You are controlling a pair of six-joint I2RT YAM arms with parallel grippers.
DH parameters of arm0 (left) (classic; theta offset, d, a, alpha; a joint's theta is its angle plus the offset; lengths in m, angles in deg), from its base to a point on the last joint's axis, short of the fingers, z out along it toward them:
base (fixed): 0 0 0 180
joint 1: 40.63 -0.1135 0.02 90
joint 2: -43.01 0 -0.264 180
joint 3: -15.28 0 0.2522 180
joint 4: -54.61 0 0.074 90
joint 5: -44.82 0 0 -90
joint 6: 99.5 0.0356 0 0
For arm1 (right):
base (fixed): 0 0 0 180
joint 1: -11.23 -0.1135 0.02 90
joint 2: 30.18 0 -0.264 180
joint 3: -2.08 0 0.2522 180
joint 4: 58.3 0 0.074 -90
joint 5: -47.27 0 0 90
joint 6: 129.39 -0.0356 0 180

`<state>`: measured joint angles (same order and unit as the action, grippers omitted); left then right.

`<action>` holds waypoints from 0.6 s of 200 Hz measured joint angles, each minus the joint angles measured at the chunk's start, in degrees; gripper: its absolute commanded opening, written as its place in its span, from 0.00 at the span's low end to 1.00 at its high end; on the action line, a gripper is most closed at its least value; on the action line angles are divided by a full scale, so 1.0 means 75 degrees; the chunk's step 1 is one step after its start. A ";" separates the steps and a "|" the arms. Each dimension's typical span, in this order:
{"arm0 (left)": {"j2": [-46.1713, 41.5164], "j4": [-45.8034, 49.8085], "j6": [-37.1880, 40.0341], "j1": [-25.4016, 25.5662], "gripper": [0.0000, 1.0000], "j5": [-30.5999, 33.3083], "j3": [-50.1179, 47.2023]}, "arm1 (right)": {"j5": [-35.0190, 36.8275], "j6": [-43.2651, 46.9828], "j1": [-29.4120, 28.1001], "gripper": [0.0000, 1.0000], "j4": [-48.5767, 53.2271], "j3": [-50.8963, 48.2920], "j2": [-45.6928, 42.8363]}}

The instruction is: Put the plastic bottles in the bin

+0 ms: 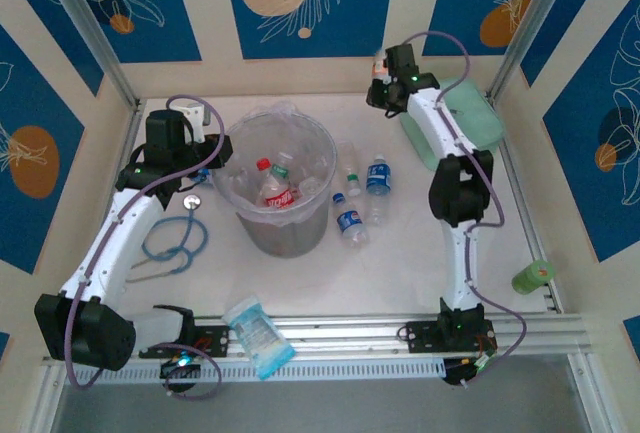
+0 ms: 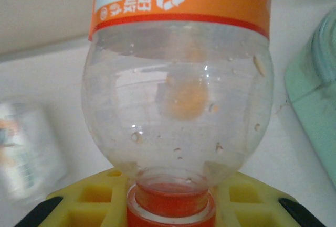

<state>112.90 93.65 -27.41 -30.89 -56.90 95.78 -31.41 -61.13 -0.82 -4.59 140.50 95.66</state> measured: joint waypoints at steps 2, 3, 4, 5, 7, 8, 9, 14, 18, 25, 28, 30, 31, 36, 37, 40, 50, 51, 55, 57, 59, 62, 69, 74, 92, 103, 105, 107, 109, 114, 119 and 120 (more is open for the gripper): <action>0.0000 0.0000 0.0000 0.0000 0.23 0.0000 0.0000 | -0.0023 0.0020 0.0000 0.04 0.0003 -0.0017 -0.0070; 0.0000 0.0000 0.0000 0.0000 0.23 0.0000 0.0000 | -0.0038 0.0026 -0.0003 0.04 0.0003 -0.0023 -0.0111; 0.0000 0.0000 0.0000 0.0000 0.23 0.0000 -0.0003 | -0.0067 0.0038 -0.0009 0.04 0.0012 -0.0035 -0.0189; 0.0000 0.0000 0.0000 0.0000 0.23 0.0000 0.0000 | -0.0079 0.0047 -0.0012 0.04 0.0015 -0.0041 -0.0230; 0.0000 0.0000 0.0000 0.0000 0.23 0.0000 0.0000 | -0.0125 0.0061 -0.0015 0.03 0.0012 -0.0070 -0.0350; 0.0000 0.0000 0.0000 0.0000 0.23 0.0000 -0.0003 | -0.0137 0.0070 -0.0015 0.03 0.0012 -0.0082 -0.0391; 0.0000 0.0000 0.0000 0.0000 0.23 0.0000 -0.0003 | -0.0152 0.0079 -0.0015 0.03 0.0012 -0.0090 -0.0428; 0.0000 0.0000 -0.0003 0.0000 0.23 -0.0003 -0.0003 | -0.0265 0.0114 -0.0029 0.03 0.0055 -0.0137 -0.0723; 0.0000 0.0000 -0.0003 0.0000 0.23 -0.0003 -0.0003 | -0.0353 0.0146 -0.0029 0.02 0.0087 -0.0169 -0.0927; 0.0000 0.0000 -0.0003 0.0000 0.23 -0.0003 -0.0003 | -0.0501 0.0213 -0.0061 0.01 0.0137 -0.0256 -0.1311; 0.0000 -0.0003 -0.0003 0.0000 0.23 -0.0003 -0.0003 | -0.0560 0.0251 -0.0082 0.00 0.0157 -0.0303 -0.1448; 0.0000 0.0000 -0.0003 0.0000 0.23 -0.0003 -0.0003 | -0.0597 0.0265 -0.0087 0.00 0.0181 -0.0335 -0.1574; 0.0000 0.0000 -0.0003 0.0000 0.23 -0.0003 -0.0003 | -0.0600 0.0277 -0.0093 0.00 0.0187 -0.0350 -0.1620; 0.0000 -0.0003 -0.0003 0.0000 0.23 -0.0006 -0.0006 | -0.0673 0.0341 -0.0114 0.00 0.0230 -0.0455 -0.1888; 0.0000 -0.0003 -0.0003 0.0000 0.23 -0.0003 -0.0006 | -0.0691 0.0361 -0.0125 0.00 0.0245 -0.0475 -0.1967; 0.0000 -0.0006 -0.0003 0.0000 0.23 -0.0006 -0.0009 | -0.0720 0.0420 -0.0157 0.00 0.0274 -0.0533 -0.2133; 0.0000 -0.0009 -0.0003 0.0000 0.23 -0.0003 -0.0009 | -0.0775 0.0603 -0.0300 0.00 0.0388 -0.0746 -0.2675; 0.0000 -0.0009 -0.0003 0.0000 0.23 -0.0003 -0.0009 | -0.0772 0.0641 -0.0338 0.00 0.0408 -0.0764 -0.2757; 0.0000 -0.0012 -0.0003 0.0000 0.23 -0.0006 -0.0009 | -0.0778 0.0720 -0.0428 0.00 0.0469 -0.0819 -0.2929; 0.0000 -0.0012 -0.0003 0.0000 0.23 -0.0006 -0.0009 | -0.0775 0.0775 -0.0495 0.00 0.0522 -0.0845 -0.3040; 0.0000 -0.0012 -0.0003 0.0000 0.23 -0.0006 -0.0009 | -0.0769 0.0813 -0.0554 0.00 0.0548 -0.0851 -0.3112; 0.0000 -0.0015 -0.0003 0.0000 0.23 -0.0006 -0.0009 | -0.0772 0.0880 -0.0667 0.00 0.0632 -0.0868 -0.3255; 0.0000 -0.0029 -0.0003 0.0000 0.23 -0.0006 -0.0015 | -0.0769 0.1011 -0.0935 0.00 0.0772 -0.0874 -0.3506; 0.0000 -0.0029 -0.0003 0.0000 0.23 -0.0006 -0.0015 | -0.0766 0.1119 -0.1186 0.00 0.0874 -0.0874 -0.3689; 0.0000 -0.0041 -0.0006 0.0000 0.23 -0.0006 -0.0020 | -0.0799 0.1358 -0.2017 0.00 0.1236 -0.0874 -0.4156; 0.0000 -0.0052 -0.0003 0.0000 0.23 -0.0006 -0.0023 | -0.0851 0.1457 -0.2512 0.00 0.1393 -0.0933 -0.4345; 0.0000 -0.0052 -0.0006 0.0000 0.23 -0.0003 -0.0023 | -0.0883 0.1475 -0.2602 0.00 0.1413 -0.0959 -0.4377; 0.0000 -0.0052 -0.0003 0.0000 0.23 -0.0006 -0.0023 | -0.0880 0.1504 -0.2702 0.00 0.1434 -0.0988 -0.4415; 0.0000 -0.0052 -0.0003 0.0000 0.23 -0.0006 -0.0023 | -0.0892 0.1507 -0.2792 0.00 0.1469 -0.1020 -0.4450; 0.0000 -0.0055 -0.0006 0.0000 0.23 -0.0006 -0.0023 | -0.0912 0.1545 -0.2990 0.00 0.1518 -0.1099 -0.4514; 0.0000 -0.0055 -0.0003 0.0000 0.23 -0.0003 -0.0023 | -0.0921 0.1580 -0.3142 0.00 0.1571 -0.1177 -0.4558; 0.0000 -0.0052 -0.0006 0.0000 0.23 -0.0003 -0.0023 | -0.0918 0.1594 -0.3197 0.00 0.1582 -0.1204 -0.4570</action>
<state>112.90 93.26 -27.45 -30.89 -56.92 95.61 -38.30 -49.17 -24.80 7.27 131.47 61.39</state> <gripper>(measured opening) 0.230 0.309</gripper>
